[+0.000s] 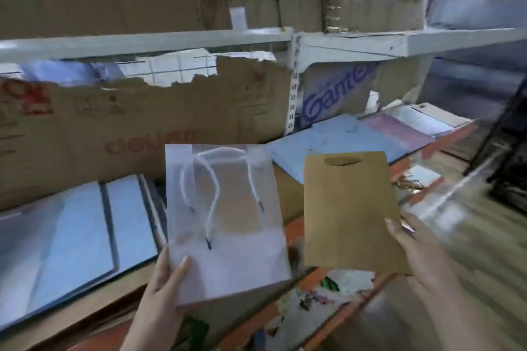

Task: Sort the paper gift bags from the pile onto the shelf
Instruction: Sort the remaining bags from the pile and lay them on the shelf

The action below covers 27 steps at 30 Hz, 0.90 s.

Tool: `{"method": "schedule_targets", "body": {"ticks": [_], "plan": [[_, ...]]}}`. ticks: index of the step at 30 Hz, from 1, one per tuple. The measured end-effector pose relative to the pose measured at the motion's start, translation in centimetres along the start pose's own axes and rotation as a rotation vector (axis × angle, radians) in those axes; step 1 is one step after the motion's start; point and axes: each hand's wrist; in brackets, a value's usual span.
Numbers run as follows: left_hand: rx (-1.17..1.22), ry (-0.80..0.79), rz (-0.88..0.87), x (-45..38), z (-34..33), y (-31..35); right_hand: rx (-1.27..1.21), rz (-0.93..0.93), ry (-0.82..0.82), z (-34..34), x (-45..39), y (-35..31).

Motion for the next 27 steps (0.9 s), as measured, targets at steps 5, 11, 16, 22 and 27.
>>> {"method": "schedule_targets", "body": {"ticks": [5, 11, 16, 22, 27], "plan": [[-0.053, -0.119, 0.101, -2.7, -8.7, -6.0, -0.017, 0.030, 0.124, 9.8, -1.3, -0.8], [-0.140, -0.279, 0.127, -5.3, -16.6, -9.9, 0.049, 0.030, 0.289, 17.7, -4.2, -0.9], [-0.110, -0.409, 0.206, -9.9, -22.2, -13.8, 0.094, 0.037, 0.368, 23.0, -8.1, -1.0], [-0.152, -0.460, 0.161, -17.8, -32.2, -18.0, 0.057, 0.037, 0.448, 29.2, -16.3, -2.2], [-0.211, -0.508, 0.116, -25.3, -39.8, -20.4, -0.045, 0.043, 0.467, 33.2, -24.1, -3.4]]}}
Point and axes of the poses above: each hand's wrist, its own x-axis away from the middle knuckle, its own z-axis out of the back of the hand, y = z × x, and after that the axes turned 6 degrees about -y, right-handed
